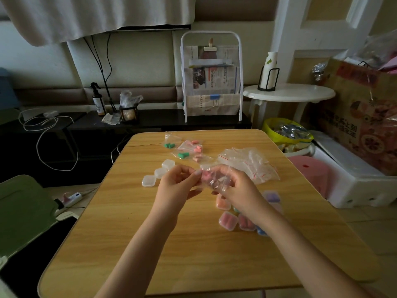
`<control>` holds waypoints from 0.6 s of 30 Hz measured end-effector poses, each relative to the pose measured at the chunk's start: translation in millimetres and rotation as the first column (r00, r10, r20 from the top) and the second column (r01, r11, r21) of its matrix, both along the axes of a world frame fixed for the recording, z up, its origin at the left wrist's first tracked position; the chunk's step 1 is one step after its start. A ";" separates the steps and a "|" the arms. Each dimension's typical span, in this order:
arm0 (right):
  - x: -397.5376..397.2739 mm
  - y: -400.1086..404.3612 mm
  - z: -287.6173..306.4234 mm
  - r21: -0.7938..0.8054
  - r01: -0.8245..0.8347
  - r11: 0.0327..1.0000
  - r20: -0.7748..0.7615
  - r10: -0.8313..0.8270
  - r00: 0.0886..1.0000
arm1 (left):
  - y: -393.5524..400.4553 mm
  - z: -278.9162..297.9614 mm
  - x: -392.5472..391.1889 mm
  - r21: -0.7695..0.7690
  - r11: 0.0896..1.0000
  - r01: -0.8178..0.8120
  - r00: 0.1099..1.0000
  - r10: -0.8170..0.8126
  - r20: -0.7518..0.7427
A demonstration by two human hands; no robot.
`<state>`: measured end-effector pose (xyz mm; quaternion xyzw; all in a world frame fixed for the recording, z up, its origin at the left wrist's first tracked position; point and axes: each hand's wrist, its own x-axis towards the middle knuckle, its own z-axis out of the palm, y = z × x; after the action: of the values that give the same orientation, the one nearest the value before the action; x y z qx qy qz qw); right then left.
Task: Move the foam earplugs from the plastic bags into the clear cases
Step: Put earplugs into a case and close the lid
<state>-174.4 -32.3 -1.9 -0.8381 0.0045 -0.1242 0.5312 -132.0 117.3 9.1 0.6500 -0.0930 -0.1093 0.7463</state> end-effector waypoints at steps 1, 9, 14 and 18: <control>-0.1 0.3 -0.1 -0.009 -0.001 1.000 -0.018 0.001 1.000 | -0.2 -0.5 0.6 0.010 1.000 0.005 1.000 -0.005 0.000; -4.9 0.6 5.5 -0.056 -0.012 0.998 -0.060 0.009 0.998 | -3.1 -4.1 1.9 0.076 0.997 -0.013 1.000 0.011 0.022; -2.5 -2.0 3.0 -0.073 0.000 0.997 -0.029 -0.003 1.000 | -4.1 -4.7 0.5 0.043 0.999 -0.004 1.000 0.004 -0.013; -1.6 -5.2 -0.7 -0.128 0.112 0.985 0.038 -0.108 0.993 | -5.5 -4.1 -1.1 0.064 0.997 0.050 0.999 -0.049 -0.019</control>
<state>-175.9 -37.4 -2.7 -0.8674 0.0343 -0.1660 0.4678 -133.1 111.8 5.1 0.6703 -0.0990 -0.1365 0.7227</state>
